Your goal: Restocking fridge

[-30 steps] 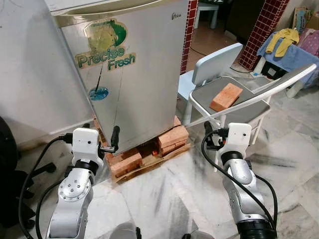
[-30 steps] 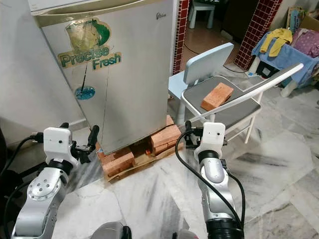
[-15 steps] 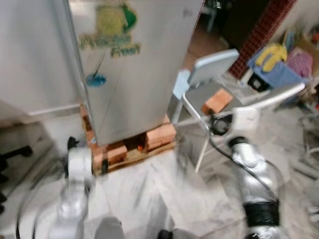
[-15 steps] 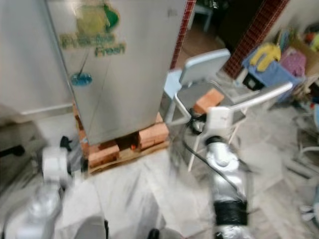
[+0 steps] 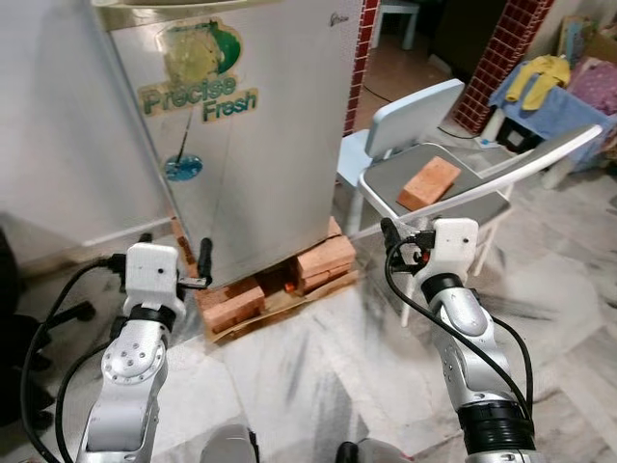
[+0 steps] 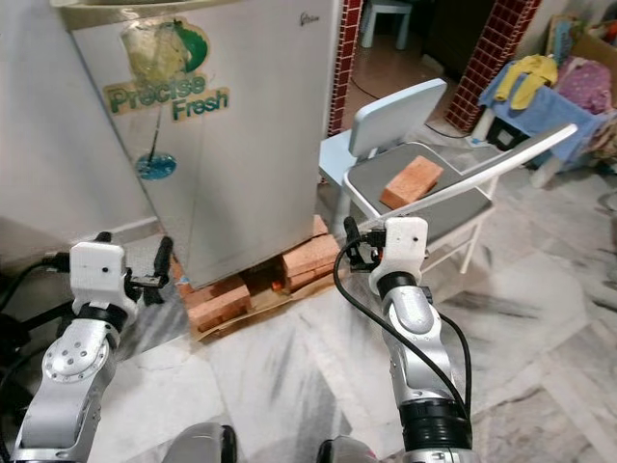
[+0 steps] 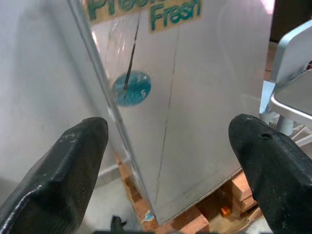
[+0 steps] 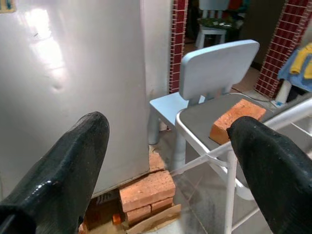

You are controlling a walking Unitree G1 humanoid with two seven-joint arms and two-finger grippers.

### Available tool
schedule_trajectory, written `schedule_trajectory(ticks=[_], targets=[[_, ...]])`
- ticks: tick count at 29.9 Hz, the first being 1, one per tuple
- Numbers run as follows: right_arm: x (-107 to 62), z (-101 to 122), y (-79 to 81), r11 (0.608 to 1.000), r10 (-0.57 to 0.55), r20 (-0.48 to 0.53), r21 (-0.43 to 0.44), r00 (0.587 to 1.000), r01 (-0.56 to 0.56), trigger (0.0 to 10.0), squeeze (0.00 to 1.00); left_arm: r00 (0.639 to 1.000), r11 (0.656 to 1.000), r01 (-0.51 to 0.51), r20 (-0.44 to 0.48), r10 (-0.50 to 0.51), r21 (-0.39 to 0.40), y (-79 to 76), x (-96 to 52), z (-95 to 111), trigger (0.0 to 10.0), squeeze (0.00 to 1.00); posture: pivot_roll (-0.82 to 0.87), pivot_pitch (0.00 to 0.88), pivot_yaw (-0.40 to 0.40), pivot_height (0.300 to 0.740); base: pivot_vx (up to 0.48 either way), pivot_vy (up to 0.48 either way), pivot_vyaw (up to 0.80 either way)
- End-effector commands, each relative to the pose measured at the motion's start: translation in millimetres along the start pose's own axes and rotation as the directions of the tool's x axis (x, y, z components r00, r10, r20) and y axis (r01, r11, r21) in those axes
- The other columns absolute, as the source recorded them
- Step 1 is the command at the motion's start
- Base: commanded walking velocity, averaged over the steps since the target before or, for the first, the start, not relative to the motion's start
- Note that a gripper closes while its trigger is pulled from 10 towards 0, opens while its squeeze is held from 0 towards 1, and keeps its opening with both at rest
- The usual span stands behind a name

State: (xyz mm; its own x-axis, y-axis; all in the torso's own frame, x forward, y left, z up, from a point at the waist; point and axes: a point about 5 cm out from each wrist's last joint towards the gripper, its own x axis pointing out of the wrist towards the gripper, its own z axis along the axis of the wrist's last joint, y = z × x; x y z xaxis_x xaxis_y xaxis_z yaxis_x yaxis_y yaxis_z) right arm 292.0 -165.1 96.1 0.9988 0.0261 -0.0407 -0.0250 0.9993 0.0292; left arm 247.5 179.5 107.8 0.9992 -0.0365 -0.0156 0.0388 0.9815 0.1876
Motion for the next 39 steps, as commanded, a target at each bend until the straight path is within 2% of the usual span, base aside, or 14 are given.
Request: schedule_trajectory(ticks=[1,7,10,13,17,20,25,30,31,37,39], targets=[[-3.8,-3.2,-8.6,0.999,-0.049,0.001,0.018,0.999,0.049,10.0,0.0,0.999,0.999,0.039,0.02,-0.039,0.031,-2.8,4.6,5.8,10.0,0.0,0.15,0.041,0.053,0.74,0.0,0.0,0.0],[-11.9,-10.9,-13.9,0.989,-0.142,-0.002,0.042,0.99,0.142,10.0,0.0,0.992,0.988,0.109,0.049,-0.114,0.109,-1.3,19.9,18.2,10.0,0.0,0.14,0.018,0.139,0.74,0.0,0.0,-0.3],[-12.7,-9.4,-14.3,0.987,-0.153,0.008,0.04,0.988,0.152,10.0,0.0,0.991,0.986,0.118,0.049,-0.124,0.114,0.6,25.7,20.1,10.0,0.0,0.12,0.022,0.14,0.74,0.0,0.0,-0.16],[-12.4,0.0,-15.3,0.988,-0.154,0.028,0.022,0.988,0.153,10.0,0.0,0.996,0.992,0.077,0.037,-0.081,0.102,7.4,34.8,20.6,10.0,0.0,0.1,0.037,0.104,0.74,0.0,0.0,0.0],[-14.3,8.3,-17.0,0.993,-0.119,0.049,-0.022,0.992,0.12,10.0,0.0,0.998,0.996,0.049,0.029,-0.051,0.069,9.3,27.5,15.9,10.0,0.0,0.08,0.033,0.061,0.74,0.0,0.0,0.0],[-19.4,10.4,-23.6,0.993,-0.109,0.051,-0.048,0.993,0.111,10.0,0.0,1.0,0.999,0.025,0.003,-0.025,0.043,3.3,11.4,3.8,10.0,0.0,0.09,0.004,0.021,0.74,0.0,0.0,0.0],[-22.2,12.8,-23.9,0.994,-0.089,0.051,-0.059,0.995,0.092,10.0,0.0,1.0,0.999,0.003,0.002,-0.003,0.034,-5.0,1.9,-3.9,10.0,0.0,0.11,0.0,-0.031,0.74,0.0,0.0,0.0],[-25.8,8.3,-19.3,0.996,-0.077,0.017,-0.036,0.997,0.078,10.0,0.0,1.0,0.999,-0.025,0.017,0.024,0.044,-3.8,3.5,-0.9,10.0,0.0,0.11,0.0,-0.04,0.74,0.0,0.0,0.0],[-26.0,7.5,-17.8,0.997,-0.081,0.005,-0.014,0.997,0.081,10.0,0.0,1.0,0.999,-0.029,0.013,0.028,0.034,-1.8,5.0,0.1,10.0,0.0,0.11,0.0,-0.03,0.74,0.0,0.341,0.0],[-27.5,7.8,-12.3,0.997,-0.072,0.005,-0.02,0.997,0.072,10.0,0.0,1.0,0.999,-0.001,0.012,0.0,0.039,1.0,6.4,4.8,10.0,0.0,0.1,0.001,-0.01,0.74,0.0,0.48,-0.43],[-28.3,4.9,-13.5,0.997,-0.07,-0.006,-0.029,0.997,0.07,10.0,0.0,1.0,0.999,0.011,0.002,-0.011,0.041,2.2,5.6,4.8,10.0,0.0,0.11,0.037,-0.001,0.74,0.0,0.48,0.0]])
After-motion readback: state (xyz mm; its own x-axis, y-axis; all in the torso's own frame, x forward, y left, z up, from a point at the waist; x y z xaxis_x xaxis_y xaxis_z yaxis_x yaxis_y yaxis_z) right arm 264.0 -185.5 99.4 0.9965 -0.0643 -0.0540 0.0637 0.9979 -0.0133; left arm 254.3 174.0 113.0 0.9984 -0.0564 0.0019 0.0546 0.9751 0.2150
